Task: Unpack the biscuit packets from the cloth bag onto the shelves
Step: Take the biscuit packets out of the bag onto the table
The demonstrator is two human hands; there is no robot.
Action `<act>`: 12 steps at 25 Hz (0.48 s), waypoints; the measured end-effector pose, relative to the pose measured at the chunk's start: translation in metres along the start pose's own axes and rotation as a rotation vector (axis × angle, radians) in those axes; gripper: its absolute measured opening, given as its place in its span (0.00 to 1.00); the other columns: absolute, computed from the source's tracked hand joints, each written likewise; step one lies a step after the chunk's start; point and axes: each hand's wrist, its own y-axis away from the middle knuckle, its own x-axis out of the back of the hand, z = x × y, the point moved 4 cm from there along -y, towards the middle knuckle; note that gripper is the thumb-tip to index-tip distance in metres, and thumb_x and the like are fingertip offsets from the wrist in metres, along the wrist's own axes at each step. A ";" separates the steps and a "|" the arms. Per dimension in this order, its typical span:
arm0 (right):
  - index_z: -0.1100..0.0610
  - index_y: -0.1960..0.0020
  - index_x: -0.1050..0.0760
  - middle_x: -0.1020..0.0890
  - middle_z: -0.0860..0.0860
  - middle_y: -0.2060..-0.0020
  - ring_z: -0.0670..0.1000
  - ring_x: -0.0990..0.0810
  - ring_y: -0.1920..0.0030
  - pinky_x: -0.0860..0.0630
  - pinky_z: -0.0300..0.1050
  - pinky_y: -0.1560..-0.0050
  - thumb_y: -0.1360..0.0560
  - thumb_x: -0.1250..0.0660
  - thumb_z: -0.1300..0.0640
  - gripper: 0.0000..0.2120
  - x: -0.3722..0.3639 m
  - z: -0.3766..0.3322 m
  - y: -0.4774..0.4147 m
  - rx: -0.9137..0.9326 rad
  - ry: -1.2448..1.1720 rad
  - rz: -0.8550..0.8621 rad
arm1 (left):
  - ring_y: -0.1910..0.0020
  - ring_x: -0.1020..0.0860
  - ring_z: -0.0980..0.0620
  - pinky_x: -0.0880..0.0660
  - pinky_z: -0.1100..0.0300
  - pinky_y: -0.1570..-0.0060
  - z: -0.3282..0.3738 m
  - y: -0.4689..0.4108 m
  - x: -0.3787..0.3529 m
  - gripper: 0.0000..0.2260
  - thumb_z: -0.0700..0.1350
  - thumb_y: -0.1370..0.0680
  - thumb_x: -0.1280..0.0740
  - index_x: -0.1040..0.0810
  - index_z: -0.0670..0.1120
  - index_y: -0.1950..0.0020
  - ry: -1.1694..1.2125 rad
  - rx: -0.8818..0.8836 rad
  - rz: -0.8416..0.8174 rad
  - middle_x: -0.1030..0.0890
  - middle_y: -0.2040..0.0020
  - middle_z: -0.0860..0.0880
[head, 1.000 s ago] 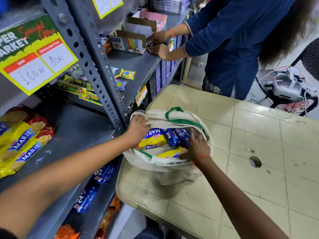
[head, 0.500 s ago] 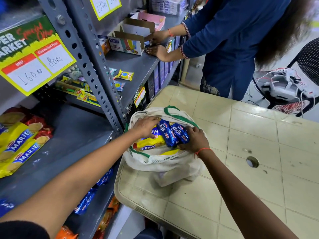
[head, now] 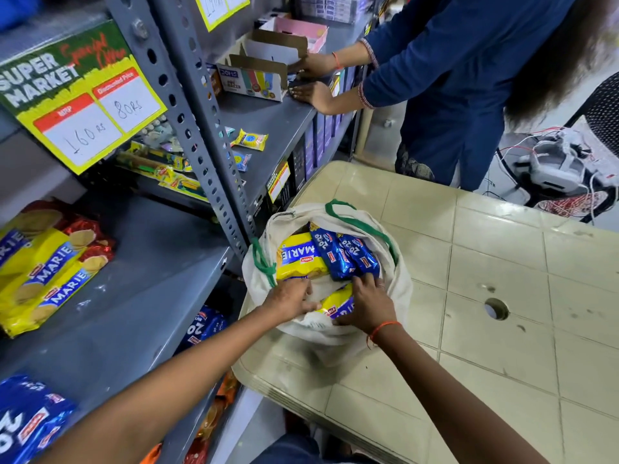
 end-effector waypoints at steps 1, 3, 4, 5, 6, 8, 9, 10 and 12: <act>0.62 0.32 0.38 0.31 0.60 0.36 0.62 0.32 0.36 0.34 0.52 0.34 0.42 0.24 0.39 0.48 -0.001 0.005 0.003 -0.045 0.036 -0.011 | 0.44 0.23 0.46 0.26 0.53 0.47 -0.003 -0.002 -0.002 0.25 0.60 0.31 0.29 0.25 0.44 0.43 0.068 0.029 -0.056 0.20 0.45 0.45; 0.66 0.31 0.41 0.30 0.62 0.36 0.60 0.31 0.36 0.36 0.50 0.33 0.41 0.26 0.37 0.51 -0.003 0.007 0.009 -0.115 0.091 -0.025 | 0.49 0.22 0.47 0.27 0.56 0.53 -0.001 -0.010 -0.007 0.26 0.62 0.33 0.29 0.24 0.44 0.46 0.089 0.048 -0.159 0.20 0.49 0.45; 0.67 0.31 0.40 0.29 0.62 0.35 0.59 0.30 0.36 0.36 0.50 0.33 0.40 0.26 0.37 0.51 -0.004 0.007 0.011 -0.140 0.093 -0.029 | 0.53 0.23 0.48 0.30 0.57 0.57 0.005 -0.013 -0.011 0.23 0.62 0.33 0.28 0.23 0.45 0.49 0.096 0.043 -0.210 0.21 0.53 0.45; 0.67 0.32 0.39 0.29 0.62 0.35 0.59 0.29 0.36 0.37 0.50 0.33 0.39 0.27 0.36 0.49 -0.005 0.008 0.010 -0.162 0.079 -0.036 | 0.56 0.25 0.49 0.33 0.58 0.60 0.012 -0.016 -0.014 0.20 0.62 0.33 0.28 0.24 0.47 0.52 0.126 0.034 -0.242 0.23 0.56 0.46; 0.67 0.33 0.37 0.28 0.62 0.35 0.58 0.29 0.35 0.37 0.50 0.32 0.39 0.27 0.36 0.48 -0.003 0.009 0.008 -0.187 0.045 -0.038 | 0.59 0.27 0.51 0.34 0.59 0.62 0.019 -0.018 -0.017 0.19 0.60 0.33 0.27 0.24 0.48 0.52 0.192 0.033 -0.260 0.24 0.58 0.47; 0.65 0.33 0.37 0.29 0.62 0.34 0.59 0.32 0.33 0.40 0.49 0.31 0.39 0.26 0.37 0.47 0.001 0.016 0.006 -0.230 -0.060 -0.029 | 0.57 0.27 0.53 0.33 0.62 0.63 0.024 -0.023 -0.020 0.24 0.56 0.32 0.25 0.23 0.44 0.43 0.392 0.107 -0.297 0.25 0.56 0.50; 0.65 0.33 0.37 0.30 0.62 0.33 0.59 0.33 0.32 0.40 0.49 0.31 0.39 0.25 0.38 0.46 0.002 0.020 0.005 -0.246 -0.113 -0.025 | 0.55 0.27 0.53 0.32 0.62 0.60 0.025 -0.024 -0.021 0.27 0.54 0.33 0.24 0.24 0.42 0.41 0.462 0.148 -0.318 0.25 0.54 0.50; 0.64 0.32 0.37 0.30 0.62 0.33 0.60 0.33 0.32 0.40 0.49 0.31 0.39 0.24 0.41 0.45 0.004 0.023 0.006 -0.248 -0.156 -0.026 | 0.55 0.27 0.52 0.31 0.61 0.60 0.026 -0.025 -0.023 0.27 0.54 0.35 0.23 0.24 0.43 0.42 0.493 0.179 -0.347 0.26 0.53 0.50; 0.62 0.32 0.36 0.30 0.63 0.34 0.61 0.32 0.33 0.38 0.49 0.32 0.40 0.22 0.45 0.44 0.004 0.028 0.010 -0.242 -0.241 -0.019 | 0.65 0.31 0.53 0.35 0.60 0.69 0.027 -0.023 -0.026 0.21 0.54 0.38 0.22 0.26 0.45 0.54 0.462 0.221 -0.433 0.30 0.61 0.49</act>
